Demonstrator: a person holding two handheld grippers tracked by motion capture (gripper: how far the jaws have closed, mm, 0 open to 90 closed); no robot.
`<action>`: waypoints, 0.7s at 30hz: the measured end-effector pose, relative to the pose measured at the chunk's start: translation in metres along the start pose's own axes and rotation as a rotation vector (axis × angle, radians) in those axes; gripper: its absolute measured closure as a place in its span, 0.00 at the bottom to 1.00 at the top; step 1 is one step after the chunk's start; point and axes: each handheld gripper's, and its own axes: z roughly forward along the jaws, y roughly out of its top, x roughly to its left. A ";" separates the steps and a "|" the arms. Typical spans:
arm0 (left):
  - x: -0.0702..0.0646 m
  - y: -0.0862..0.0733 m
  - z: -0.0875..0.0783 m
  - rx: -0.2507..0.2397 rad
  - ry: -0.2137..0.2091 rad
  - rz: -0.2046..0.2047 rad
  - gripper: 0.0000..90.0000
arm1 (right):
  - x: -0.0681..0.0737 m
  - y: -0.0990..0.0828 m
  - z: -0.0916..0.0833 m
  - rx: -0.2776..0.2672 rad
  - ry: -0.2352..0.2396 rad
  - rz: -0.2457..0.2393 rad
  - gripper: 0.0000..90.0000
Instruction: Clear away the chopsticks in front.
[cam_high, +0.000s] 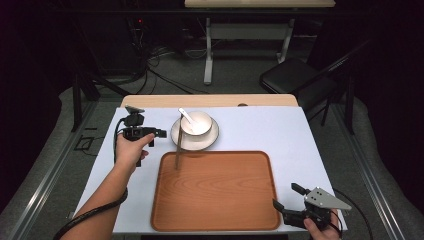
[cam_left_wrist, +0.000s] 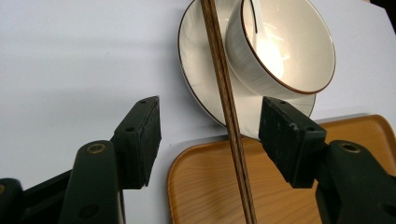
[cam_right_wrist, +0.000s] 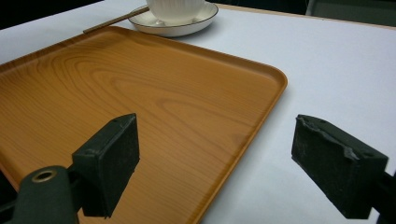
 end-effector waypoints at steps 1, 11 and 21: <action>-0.001 0.001 0.001 0.004 0.000 0.000 0.43 | 0.000 0.000 0.000 0.000 0.000 0.001 0.16; -0.010 0.017 0.010 0.028 0.039 -0.010 0.45 | 0.000 0.000 0.000 -0.003 0.001 0.002 0.16; -0.006 0.028 0.019 0.002 0.068 -0.032 0.43 | 0.000 0.000 -0.001 -0.004 0.002 0.003 0.16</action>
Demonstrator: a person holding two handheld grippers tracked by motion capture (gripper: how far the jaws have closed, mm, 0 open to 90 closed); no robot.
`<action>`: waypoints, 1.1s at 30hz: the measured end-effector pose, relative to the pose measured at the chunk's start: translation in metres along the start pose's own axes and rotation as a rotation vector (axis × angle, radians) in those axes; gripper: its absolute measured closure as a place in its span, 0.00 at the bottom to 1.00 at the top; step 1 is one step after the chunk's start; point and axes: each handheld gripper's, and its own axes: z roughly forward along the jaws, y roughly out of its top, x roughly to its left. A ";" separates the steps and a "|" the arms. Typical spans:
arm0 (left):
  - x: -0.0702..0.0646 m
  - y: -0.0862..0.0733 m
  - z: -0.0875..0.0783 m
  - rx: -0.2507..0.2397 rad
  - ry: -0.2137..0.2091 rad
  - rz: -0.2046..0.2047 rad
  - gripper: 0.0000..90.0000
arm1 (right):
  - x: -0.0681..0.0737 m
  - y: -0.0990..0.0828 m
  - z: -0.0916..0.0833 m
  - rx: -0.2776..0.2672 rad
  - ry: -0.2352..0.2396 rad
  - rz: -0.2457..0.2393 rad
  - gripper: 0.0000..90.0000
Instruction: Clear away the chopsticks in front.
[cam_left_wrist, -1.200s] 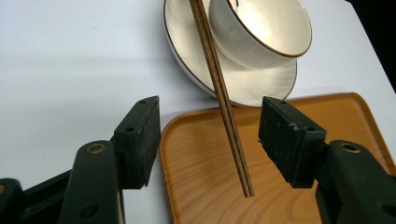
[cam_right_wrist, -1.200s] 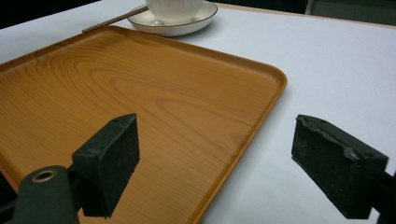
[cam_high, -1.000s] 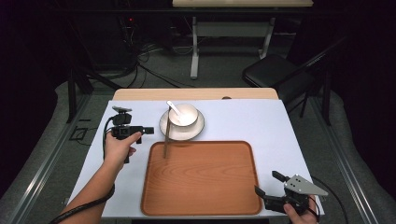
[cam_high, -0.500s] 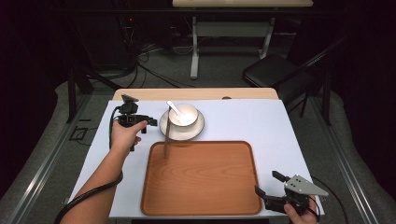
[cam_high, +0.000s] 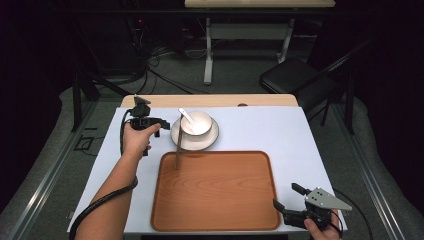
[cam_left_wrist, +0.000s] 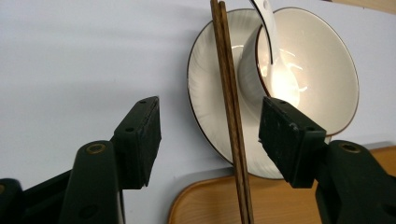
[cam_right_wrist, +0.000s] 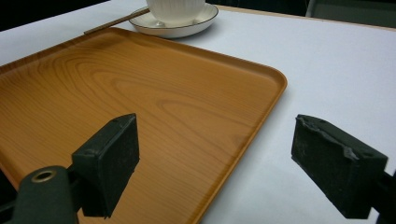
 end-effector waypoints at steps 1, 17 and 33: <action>0.001 0.001 0.001 -0.008 -0.003 0.003 0.42 | 0.000 0.000 0.000 0.000 0.001 0.000 0.16; -0.002 0.001 0.016 0.026 -0.024 0.035 0.53 | 0.000 0.000 0.000 0.001 0.004 0.001 0.16; -0.013 -0.002 0.036 0.125 -0.017 0.033 0.68 | -0.001 0.000 0.000 0.000 0.005 0.001 0.16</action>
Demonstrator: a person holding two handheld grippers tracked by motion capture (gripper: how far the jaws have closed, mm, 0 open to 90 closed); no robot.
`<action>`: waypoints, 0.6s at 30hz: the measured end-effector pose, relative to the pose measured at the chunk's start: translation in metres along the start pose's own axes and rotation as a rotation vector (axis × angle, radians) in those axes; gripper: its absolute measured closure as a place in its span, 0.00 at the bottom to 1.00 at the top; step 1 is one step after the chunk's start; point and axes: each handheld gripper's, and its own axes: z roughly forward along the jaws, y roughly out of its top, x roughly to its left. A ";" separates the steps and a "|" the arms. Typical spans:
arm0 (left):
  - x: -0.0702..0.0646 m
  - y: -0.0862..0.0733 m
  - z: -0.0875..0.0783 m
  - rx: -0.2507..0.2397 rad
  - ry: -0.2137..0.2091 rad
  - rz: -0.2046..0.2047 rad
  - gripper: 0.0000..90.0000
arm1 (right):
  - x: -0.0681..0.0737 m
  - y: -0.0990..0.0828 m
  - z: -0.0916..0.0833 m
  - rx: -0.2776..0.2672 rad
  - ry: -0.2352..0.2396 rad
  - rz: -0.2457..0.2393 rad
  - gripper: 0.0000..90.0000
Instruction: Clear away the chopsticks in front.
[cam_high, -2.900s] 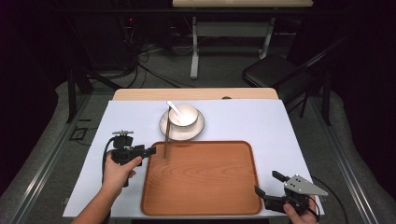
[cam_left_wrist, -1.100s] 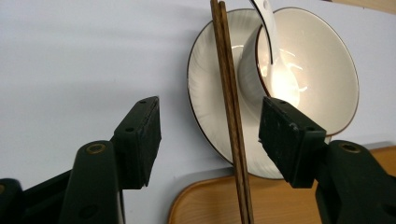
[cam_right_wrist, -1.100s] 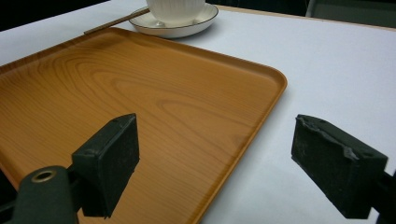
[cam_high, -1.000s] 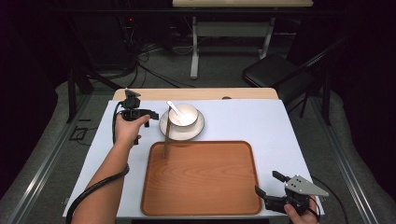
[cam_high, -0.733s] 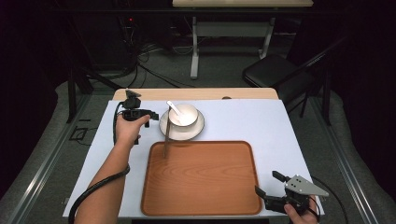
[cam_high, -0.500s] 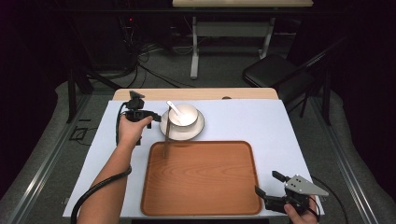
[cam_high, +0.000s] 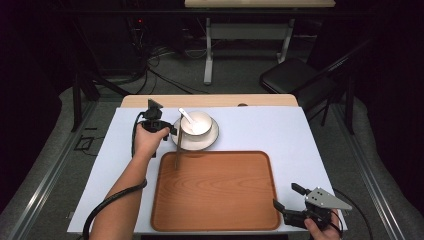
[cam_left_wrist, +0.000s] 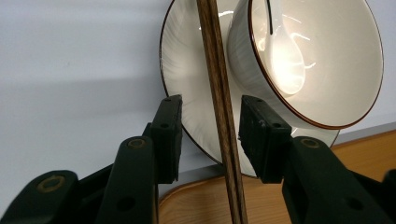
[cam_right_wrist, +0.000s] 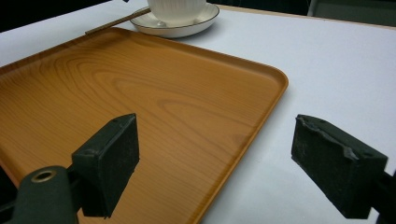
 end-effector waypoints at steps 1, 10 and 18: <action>0.000 0.000 0.001 0.002 -0.003 0.002 0.68 | 0.000 0.000 0.000 0.000 0.000 0.001 0.16; -0.002 0.001 0.008 0.027 -0.012 0.000 0.73 | 0.000 0.000 0.000 -0.001 0.000 0.000 0.16; -0.004 0.002 0.016 0.052 -0.003 0.006 0.79 | 0.000 0.000 0.000 -0.002 0.001 -0.001 0.16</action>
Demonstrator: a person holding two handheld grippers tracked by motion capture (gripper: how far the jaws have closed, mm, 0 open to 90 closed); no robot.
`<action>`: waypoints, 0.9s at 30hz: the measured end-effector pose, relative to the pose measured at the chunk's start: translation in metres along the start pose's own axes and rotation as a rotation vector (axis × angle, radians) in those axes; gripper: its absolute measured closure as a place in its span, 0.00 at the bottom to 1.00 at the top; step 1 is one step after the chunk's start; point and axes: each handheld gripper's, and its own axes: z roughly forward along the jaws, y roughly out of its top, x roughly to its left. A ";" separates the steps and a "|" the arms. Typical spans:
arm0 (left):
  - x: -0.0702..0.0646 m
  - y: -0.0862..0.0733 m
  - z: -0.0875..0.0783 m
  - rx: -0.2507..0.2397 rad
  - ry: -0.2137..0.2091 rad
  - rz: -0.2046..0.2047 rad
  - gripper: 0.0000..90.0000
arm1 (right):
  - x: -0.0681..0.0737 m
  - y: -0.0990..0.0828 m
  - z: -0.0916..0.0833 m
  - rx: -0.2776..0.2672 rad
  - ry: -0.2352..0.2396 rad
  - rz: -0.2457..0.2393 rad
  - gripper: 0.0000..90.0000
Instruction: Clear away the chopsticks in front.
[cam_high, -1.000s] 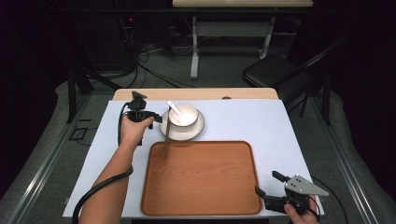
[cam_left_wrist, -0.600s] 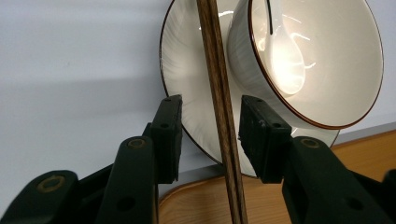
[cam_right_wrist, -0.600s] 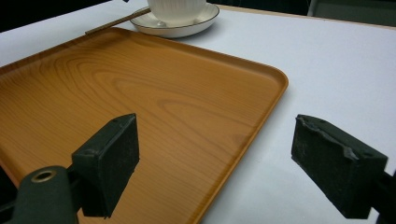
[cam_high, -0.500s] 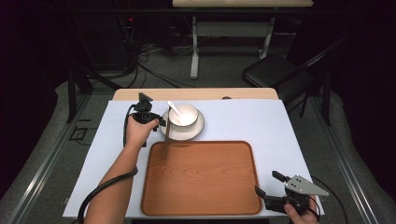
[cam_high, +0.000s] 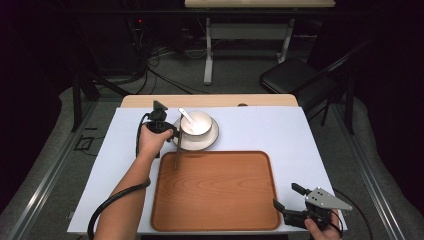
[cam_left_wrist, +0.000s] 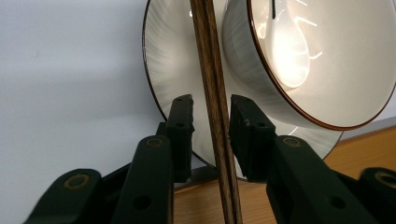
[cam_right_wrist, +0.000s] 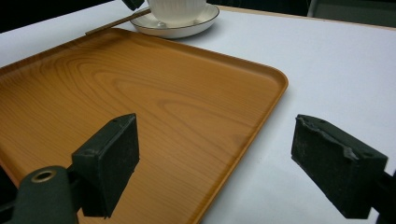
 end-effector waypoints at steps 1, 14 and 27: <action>0.000 0.000 0.001 0.005 -0.003 0.000 0.80 | 0.000 0.000 0.000 0.000 0.001 0.000 0.16; -0.001 0.003 0.006 0.043 -0.004 -0.019 0.88 | 0.000 0.000 0.000 -0.002 0.001 -0.002 0.16; 0.001 0.007 0.009 0.093 -0.027 -0.055 0.89 | 0.000 0.000 0.000 -0.004 0.003 -0.003 0.16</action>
